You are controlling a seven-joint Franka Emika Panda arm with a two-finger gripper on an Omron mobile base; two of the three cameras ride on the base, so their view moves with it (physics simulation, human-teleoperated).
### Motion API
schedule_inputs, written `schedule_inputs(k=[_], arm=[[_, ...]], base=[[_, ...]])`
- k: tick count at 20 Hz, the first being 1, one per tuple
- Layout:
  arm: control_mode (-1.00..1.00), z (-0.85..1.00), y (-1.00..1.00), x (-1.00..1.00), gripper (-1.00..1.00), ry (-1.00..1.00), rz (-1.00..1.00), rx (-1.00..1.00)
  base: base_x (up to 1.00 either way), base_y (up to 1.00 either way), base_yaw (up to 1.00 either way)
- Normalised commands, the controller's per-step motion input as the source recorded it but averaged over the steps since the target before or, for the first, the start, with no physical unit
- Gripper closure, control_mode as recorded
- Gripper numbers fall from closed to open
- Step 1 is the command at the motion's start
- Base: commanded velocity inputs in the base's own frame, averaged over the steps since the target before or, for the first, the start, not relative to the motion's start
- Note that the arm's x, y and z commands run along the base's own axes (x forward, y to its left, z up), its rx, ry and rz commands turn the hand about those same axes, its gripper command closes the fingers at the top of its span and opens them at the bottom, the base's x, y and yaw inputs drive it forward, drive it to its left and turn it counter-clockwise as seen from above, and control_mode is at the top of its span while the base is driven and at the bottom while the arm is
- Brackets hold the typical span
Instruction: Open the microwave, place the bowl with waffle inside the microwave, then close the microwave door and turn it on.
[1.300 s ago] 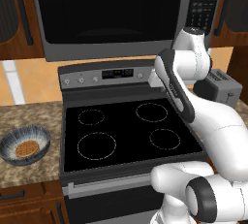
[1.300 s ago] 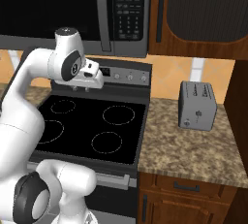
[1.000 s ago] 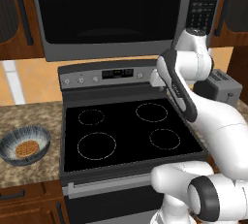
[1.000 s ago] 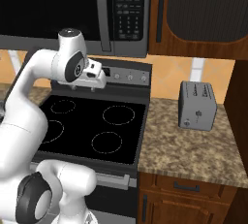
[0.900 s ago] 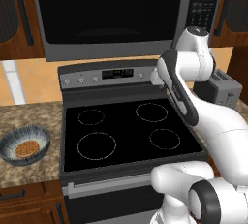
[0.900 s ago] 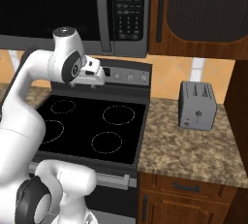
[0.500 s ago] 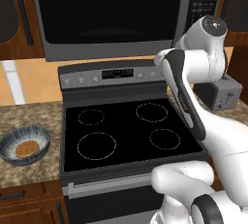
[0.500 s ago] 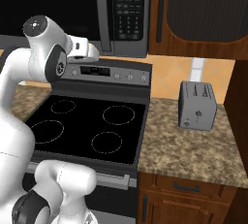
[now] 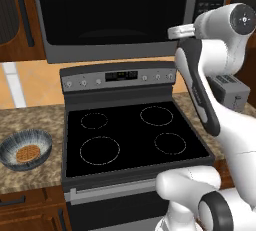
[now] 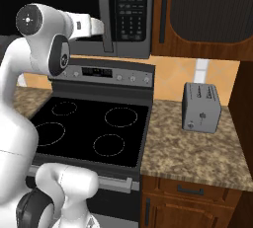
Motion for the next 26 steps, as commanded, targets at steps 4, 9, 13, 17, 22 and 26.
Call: schedule_inputs(k=[4, 9, 13, 17, 22, 26], arm=[[-1.0, 0.6, -0.27, 0.38, -1.0, -0.03, 0.0, 0.0], [-1.0, 0.36, -0.25, 0.48, -1.0, 0.01, 0.0, 0.02], [-1.0, -0.01, -0.06, 0.46, -1.0, 0.01, 0.0, 0.03], [-1.0, -0.19, -0.05, 0.37, -1.0, 0.05, 0.0, 0.03], [-1.0, -0.21, -0.16, 0.47, -1.0, 0.07, -0.04, 0.03], [-1.0, -0.13, -0.03, 0.44, -1.0, 0.06, -0.04, 0.01]], base=[[0.0, 0.0, 0.0], [0.0, 0.0, 0.0], [0.0, 0.0, 0.0], [0.0, 0.0, 0.0], [0.0, 0.0, 0.0], [0.0, 0.0, 0.0]])
